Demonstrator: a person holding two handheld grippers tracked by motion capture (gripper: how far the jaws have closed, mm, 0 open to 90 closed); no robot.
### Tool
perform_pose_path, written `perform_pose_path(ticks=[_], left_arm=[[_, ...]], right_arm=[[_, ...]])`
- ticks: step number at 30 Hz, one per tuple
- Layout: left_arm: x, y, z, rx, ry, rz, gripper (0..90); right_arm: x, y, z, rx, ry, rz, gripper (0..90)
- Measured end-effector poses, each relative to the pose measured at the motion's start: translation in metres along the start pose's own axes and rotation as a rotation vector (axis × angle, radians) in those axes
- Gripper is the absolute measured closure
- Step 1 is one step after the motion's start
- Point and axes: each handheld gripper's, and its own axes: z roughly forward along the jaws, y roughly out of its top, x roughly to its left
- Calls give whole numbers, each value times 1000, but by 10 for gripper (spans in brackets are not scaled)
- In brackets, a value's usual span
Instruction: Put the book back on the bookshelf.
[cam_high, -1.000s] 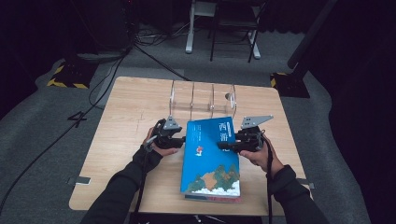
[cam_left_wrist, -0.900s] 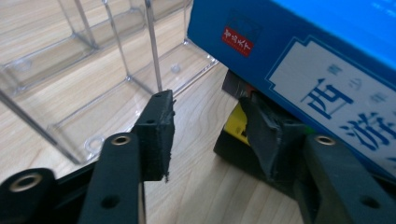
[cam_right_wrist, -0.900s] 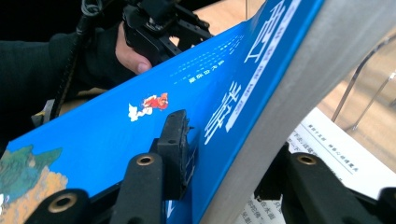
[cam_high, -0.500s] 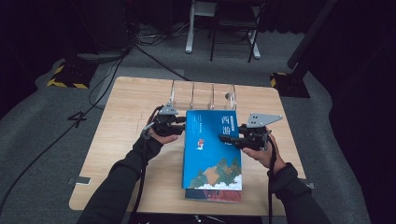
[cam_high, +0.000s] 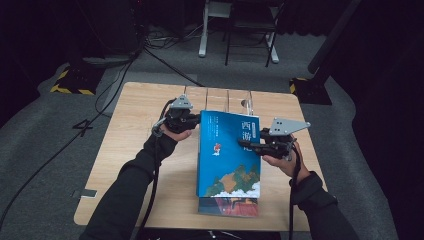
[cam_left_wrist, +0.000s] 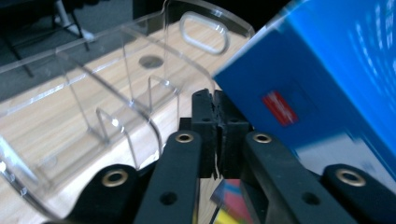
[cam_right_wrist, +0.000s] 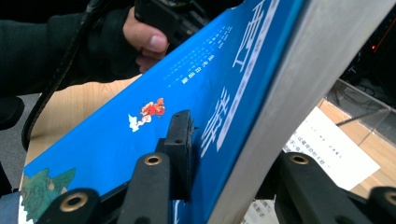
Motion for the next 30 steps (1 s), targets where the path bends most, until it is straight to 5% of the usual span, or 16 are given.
perform_pose_path(ticks=[11, 17, 23, 30], left_arm=[[-18, 35, -15, -8, 14, 88, 899], [-32, 56, -26, -3, 52, 181, 899], [-39, 56, -32, -7, 68, 205, 899], [-52, 46, -44, -93, 46, 191, 886]], right_arm=[[2, 12, -8, -58, -58, -33, 724], [6, 24, -8, -115, -99, -60, 744], [13, 24, -11, -139, -103, -92, 749], [26, 24, -17, -160, -100, -145, 751]])
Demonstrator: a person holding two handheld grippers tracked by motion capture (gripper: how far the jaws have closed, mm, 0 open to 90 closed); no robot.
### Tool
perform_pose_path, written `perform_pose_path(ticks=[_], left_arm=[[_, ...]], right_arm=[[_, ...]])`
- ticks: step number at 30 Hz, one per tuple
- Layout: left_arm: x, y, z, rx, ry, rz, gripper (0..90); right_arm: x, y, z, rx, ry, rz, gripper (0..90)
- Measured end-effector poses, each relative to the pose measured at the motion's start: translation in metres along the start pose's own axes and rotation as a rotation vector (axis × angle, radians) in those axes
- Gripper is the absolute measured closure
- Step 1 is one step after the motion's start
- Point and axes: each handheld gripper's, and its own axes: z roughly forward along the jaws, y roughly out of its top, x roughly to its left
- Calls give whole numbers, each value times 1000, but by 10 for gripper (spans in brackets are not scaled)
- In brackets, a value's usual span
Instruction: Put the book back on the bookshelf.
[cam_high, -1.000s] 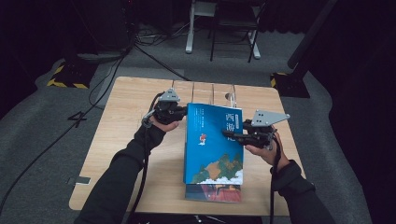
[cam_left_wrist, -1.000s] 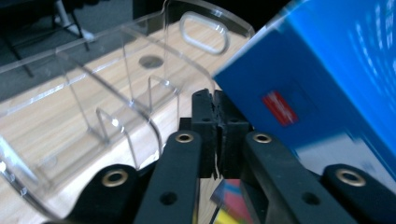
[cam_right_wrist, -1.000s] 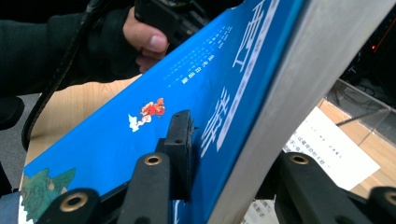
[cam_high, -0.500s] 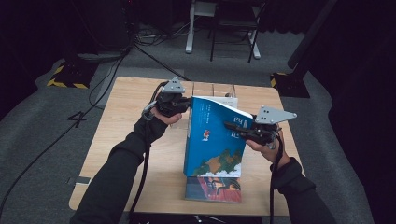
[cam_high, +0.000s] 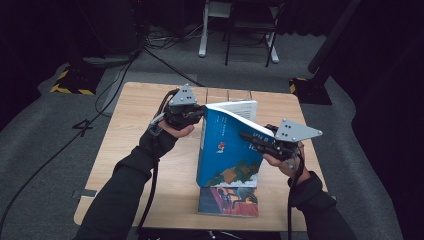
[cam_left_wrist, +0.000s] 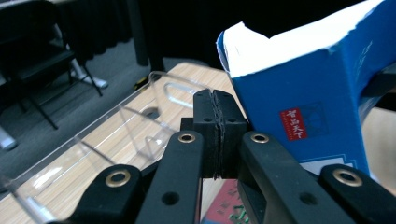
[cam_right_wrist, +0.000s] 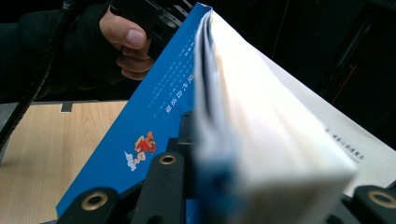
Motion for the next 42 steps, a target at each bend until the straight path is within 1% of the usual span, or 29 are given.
perform_pose_path(ticks=[2, 3, 5, 6, 7, 8, 9, 10, 11, 12, 13, 15, 19, 20, 22, 25, 26, 28, 29, 32, 34, 36, 38, 41, 42], left_arm=[[-5, 0, -4, -18, -4, -6, 867], [-7, 0, -6, -25, -5, -2, 864], [-11, -1, -10, -42, -7, -8, 821], [-13, -2, -12, -48, -3, -6, 808], [-16, -3, -15, -55, 13, 0, 790], [-16, -3, -15, -55, 13, 0, 758], [-19, -5, -18, -72, 7, -12, 746], [-19, -5, -18, -72, 7, -12, 738], [-24, -7, -21, -66, 24, 6, 713], [-24, -7, -21, -66, 24, 6, 692], [-28, -9, -23, -64, 38, 15, 685], [-31, -13, -25, -75, 42, 8, 673], [-35, -16, -29, -73, 56, 19, 608], [-37, -18, -31, -67, 61, 25, 608], [-40, -22, -34, -60, 67, 33, 580], [-43, -28, -38, -48, 77, 30, 525], [-44, -30, -39, -43, 86, 34, 512], [-46, -34, -41, -16, 104, 50, 471], [-48, -37, -42, -11, 109, 49, 457], [-51, -45, -44, 16, 105, 54, 430], [-53, -50, -46, 29, 95, 52, 392], [-56, -53, -46, 39, 113, 58, 374], [-59, -56, -47, 44, 114, 53, 384], [-59, -61, -48, 50, 105, 44, 373], [-59, -63, -49, 48, 95, 31, 360]], right_arm=[[6, 1, -4, -12, -3, -19, 751], [8, 1, -6, -21, 0, -28, 751], [12, 1, -10, -32, 10, -41, 752], [14, 1, -11, -34, 11, -46, 752], [16, 2, -12, -36, 10, -55, 752], [16, 2, -12, -36, 10, -55, 752], [22, 3, -15, -40, 10, -75, 752], [22, 3, -15, -40, 10, -75, 752], [25, 4, -18, -40, 17, -85, 751], [26, 5, -19, -39, 18, -84, 751], [27, 4, -20, -41, 20, -87, 751], [29, 4, -21, -40, 22, -86, 751], [33, 5, -24, -41, 24, -106, 750], [33, 5, -24, -41, 24, -106, 750], [36, 6, -26, -40, 27, -112, 751], [38, 6, -28, -39, 36, -109, 750], [38, 6, -28, -38, 36, -109, 750], [39, 6, -29, -38, 34, -109, 750], [39, 6, -29, -39, 34, -111, 750], [41, 6, -30, -42, 36, -107, 750], [42, 6, -31, -42, 39, -108, 750], [42, 5, -32, -43, 42, -107, 750], [43, 5, -32, -46, 42, -103, 749], [44, 5, -33, -46, 46, -106, 748], [44, 5, -33, -47, 46, -107, 748]])
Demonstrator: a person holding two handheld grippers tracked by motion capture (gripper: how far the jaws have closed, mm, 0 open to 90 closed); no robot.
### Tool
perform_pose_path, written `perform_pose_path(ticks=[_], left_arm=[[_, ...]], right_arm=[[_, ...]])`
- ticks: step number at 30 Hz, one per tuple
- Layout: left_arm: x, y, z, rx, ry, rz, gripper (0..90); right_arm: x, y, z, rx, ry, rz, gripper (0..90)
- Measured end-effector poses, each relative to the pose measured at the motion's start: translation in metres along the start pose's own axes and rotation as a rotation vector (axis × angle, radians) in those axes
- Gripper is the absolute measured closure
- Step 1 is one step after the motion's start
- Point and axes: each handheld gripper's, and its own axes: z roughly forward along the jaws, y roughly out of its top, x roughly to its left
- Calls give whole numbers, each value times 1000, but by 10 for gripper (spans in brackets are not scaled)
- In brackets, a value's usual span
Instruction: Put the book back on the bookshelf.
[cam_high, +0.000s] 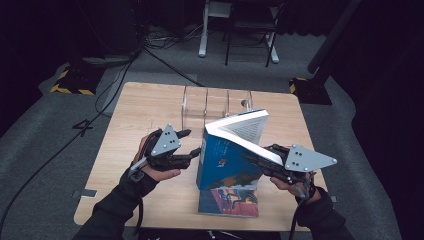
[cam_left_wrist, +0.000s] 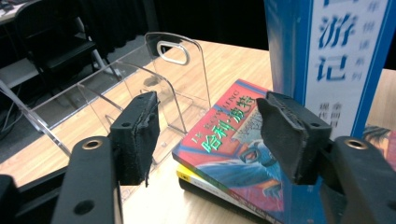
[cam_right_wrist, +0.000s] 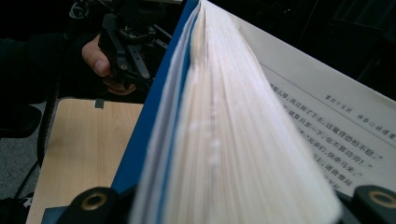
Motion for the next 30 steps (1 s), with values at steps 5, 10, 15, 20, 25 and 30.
perform_pose_path(ticks=[5, 10, 15, 20, 25, 30], left_arm=[[-1, -8, -2, 16, -29, -12, 351], [-4, -13, -8, 21, -85, 11, 343], [-13, -18, -7, 19, -131, 16, 347], [-10, -23, -5, -2, -194, -31, 347], [-14, -25, -3, -3, -240, -35, 340], [-25, -24, 6, 23, -277, -18, 340]], right_arm=[[2, 0, -1, -1, 2, -1, 748], [3, 0, -1, -3, 4, 1, 747], [5, 1, -2, -4, 8, -6, 747], [6, 1, -4, -3, 8, -5, 746], [7, 1, -4, -7, 11, -10, 745], [9, 1, -5, -10, 14, -14, 744]])
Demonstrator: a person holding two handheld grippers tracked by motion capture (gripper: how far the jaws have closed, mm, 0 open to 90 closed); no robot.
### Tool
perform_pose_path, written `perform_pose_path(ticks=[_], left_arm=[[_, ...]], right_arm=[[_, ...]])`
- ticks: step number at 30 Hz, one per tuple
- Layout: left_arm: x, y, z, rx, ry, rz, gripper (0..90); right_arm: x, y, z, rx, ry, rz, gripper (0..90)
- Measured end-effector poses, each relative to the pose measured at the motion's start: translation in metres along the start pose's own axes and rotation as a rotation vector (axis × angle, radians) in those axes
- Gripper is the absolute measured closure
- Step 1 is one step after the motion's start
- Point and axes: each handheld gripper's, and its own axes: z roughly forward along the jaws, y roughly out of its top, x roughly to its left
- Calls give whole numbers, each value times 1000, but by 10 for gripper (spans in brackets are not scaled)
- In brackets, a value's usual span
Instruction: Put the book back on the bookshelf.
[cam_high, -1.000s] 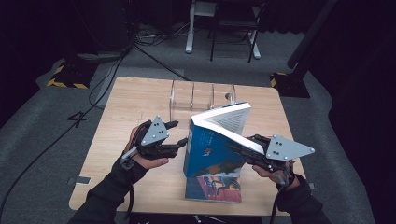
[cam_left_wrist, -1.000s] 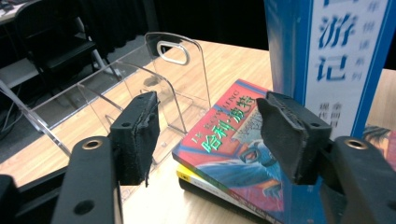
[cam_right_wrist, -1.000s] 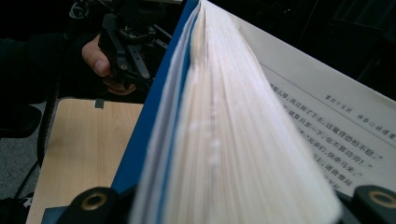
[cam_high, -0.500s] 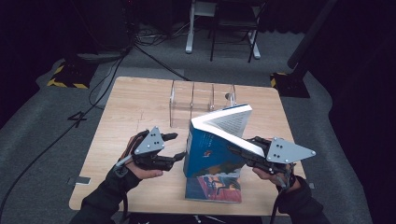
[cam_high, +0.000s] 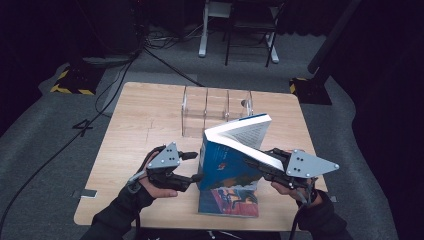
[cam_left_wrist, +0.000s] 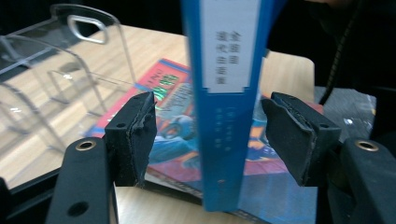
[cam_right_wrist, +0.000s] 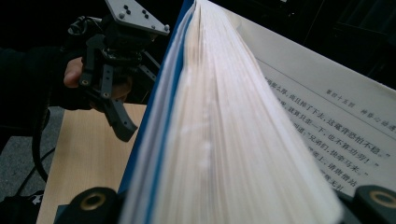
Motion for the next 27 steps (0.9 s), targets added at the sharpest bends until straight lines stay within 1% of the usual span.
perform_pose_path(ticks=[2, 3, 7, 9, 11, 12, 14, 15, 16, 17, 18, 19, 21, 24, 26, 27], left_arm=[[-2, 1, 6, 5, -13, 6, 340], [-2, 1, 10, 6, -22, 0, 340], [-3, 3, 24, 15, -37, 3, 341], [-5, 6, 31, -3, -40, 11, 360], [-4, 9, 36, -5, -36, 23, 370], [-5, 10, 38, -16, -46, 16, 379], [-4, 12, 41, -32, -55, 7, 389], [-4, 14, 42, -41, -55, 14, 397], [-4, 15, 43, -47, -60, 9, 410], [-4, 17, 44, -50, -54, 16, 424], [-4, 18, 44, -51, -48, 13, 439], [-4, 20, 44, -53, -40, 30, 460], [-5, 21, 45, -57, -38, 36, 474], [-4, 22, 45, -63, -49, 35, 496], [-3, 23, 45, -62, -50, 46, 510], [-3, 23, 45, -62, -50, 46, 512]], right_arm=[[1, 0, -1, 0, 5, 3, 743], [1, 0, -1, 0, 7, 3, 742], [2, 1, -1, -2, 11, 0, 740], [2, 1, -2, -1, 13, -1, 738], [3, 1, -2, -1, 14, 0, 736], [3, 1, -2, 0, 14, 2, 733], [3, 1, -3, 0, 11, 1, 727], [3, 0, -3, 2, 8, -1, 724], [3, 0, -4, 4, 7, 4, 720], [3, -1, -5, 6, 5, 7, 714], [2, -1, -7, 8, 0, 5, 709], [2, -2, -8, 8, -2, 6, 706], [1, -4, -11, 13, -14, 11, 686], [-1, -8, -17, 15, -32, 18, 656], [-3, -11, -22, 15, -51, 34, 625], [-3, -11, -22, 15, -51, 34, 625]])
